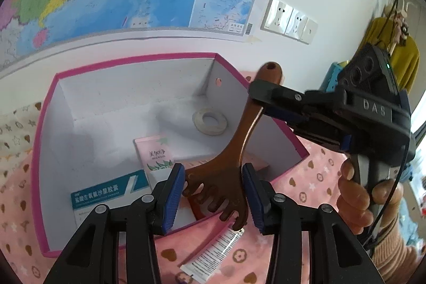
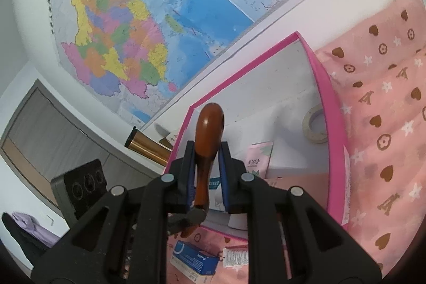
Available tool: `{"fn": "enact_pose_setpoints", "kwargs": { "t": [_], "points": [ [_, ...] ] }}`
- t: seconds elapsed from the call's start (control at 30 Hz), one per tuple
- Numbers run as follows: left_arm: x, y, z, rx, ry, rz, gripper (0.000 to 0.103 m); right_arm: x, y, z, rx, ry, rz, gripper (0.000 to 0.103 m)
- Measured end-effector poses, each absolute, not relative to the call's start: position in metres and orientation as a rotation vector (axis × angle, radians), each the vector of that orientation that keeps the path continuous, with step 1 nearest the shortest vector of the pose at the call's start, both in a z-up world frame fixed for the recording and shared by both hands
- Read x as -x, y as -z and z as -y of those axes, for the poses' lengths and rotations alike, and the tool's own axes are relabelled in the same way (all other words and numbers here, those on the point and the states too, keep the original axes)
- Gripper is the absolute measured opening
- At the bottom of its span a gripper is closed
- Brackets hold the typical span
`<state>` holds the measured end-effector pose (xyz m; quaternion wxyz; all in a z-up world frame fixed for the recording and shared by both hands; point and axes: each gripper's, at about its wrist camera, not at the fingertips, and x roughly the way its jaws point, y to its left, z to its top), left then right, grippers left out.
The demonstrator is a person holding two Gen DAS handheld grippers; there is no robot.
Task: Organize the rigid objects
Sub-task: 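Carry the wooden massager into the magenta box and open the right gripper, then move the right gripper back toward the white ointment tube beside the box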
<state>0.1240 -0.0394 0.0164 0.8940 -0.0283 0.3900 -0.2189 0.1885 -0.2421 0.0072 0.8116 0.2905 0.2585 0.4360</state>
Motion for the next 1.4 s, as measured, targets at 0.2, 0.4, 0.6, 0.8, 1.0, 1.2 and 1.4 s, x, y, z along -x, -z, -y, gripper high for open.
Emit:
{"fn": "enact_pose_setpoints", "kwargs": {
  "t": [0.2,0.4,0.6,0.8,1.0,1.2,1.4],
  "points": [
    [-0.129,-0.017,0.051,-0.053,0.361,-0.779,0.047,-0.193,-0.009,0.244,-0.661,-0.944,-0.541,0.018],
    [-0.141,-0.011,0.055,-0.077,0.325,-0.79,0.047,-0.195,-0.007,0.24,-0.62,-0.926,-0.558,0.019],
    [-0.144,-0.005,0.054,-0.075,0.33,-0.793,0.047,-0.193,-0.002,0.242,-0.535,-0.801,-0.572,0.022],
    [-0.139,-0.002,0.052,-0.075,0.353,-0.787,0.047,-0.18,-0.006,0.248,-0.445,-0.703,-0.549,0.049],
    [-0.13,-0.002,0.046,-0.056,0.368,-0.776,0.048,-0.174,-0.004,0.266,-0.456,-0.63,-0.527,0.049],
    [-0.121,-0.003,0.039,-0.03,0.389,-0.766,0.049,-0.167,-0.005,0.272,-0.451,-0.65,-0.523,0.049],
    [-0.101,-0.011,0.03,0.0,0.406,-0.729,0.055,-0.152,-0.003,0.274,-0.417,-0.665,-0.52,0.049]
  ]
}}
